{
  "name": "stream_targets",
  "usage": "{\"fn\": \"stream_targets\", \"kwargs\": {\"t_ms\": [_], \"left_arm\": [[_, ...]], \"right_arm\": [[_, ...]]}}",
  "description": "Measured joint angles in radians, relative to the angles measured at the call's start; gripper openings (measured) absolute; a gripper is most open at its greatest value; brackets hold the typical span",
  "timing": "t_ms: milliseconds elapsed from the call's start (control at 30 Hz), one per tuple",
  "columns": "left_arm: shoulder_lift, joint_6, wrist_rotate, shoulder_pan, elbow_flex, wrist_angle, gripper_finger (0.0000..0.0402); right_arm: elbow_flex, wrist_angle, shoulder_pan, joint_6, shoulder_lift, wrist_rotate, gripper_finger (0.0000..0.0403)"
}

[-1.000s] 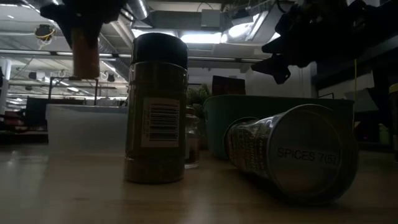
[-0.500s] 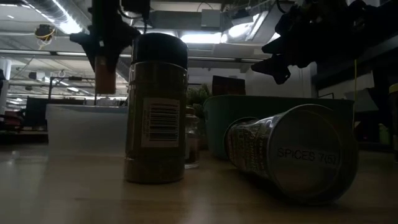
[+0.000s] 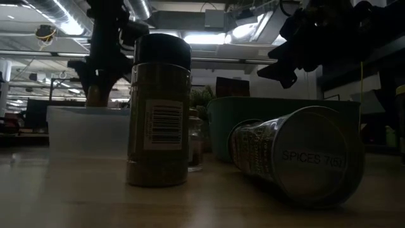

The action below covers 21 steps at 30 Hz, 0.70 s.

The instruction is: Sort spices by type

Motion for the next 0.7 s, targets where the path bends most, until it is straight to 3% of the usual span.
{"fn": "stream_targets", "kwargs": {"t_ms": [233, 700], "left_arm": [[0.000, 0.036, 0.021, 0.006, -0.090, 0.172, 0.0203], [0.000, 0.017, 0.043, 0.014, -0.170, 0.294, 0.0203]], "right_arm": [[0.000, -0.002, 0.000, 0.000, 0.000, 0.000, 0.0273], [0.000, -0.014, 0.000, 0.000, 0.000, 0.000, 0.0273]]}}
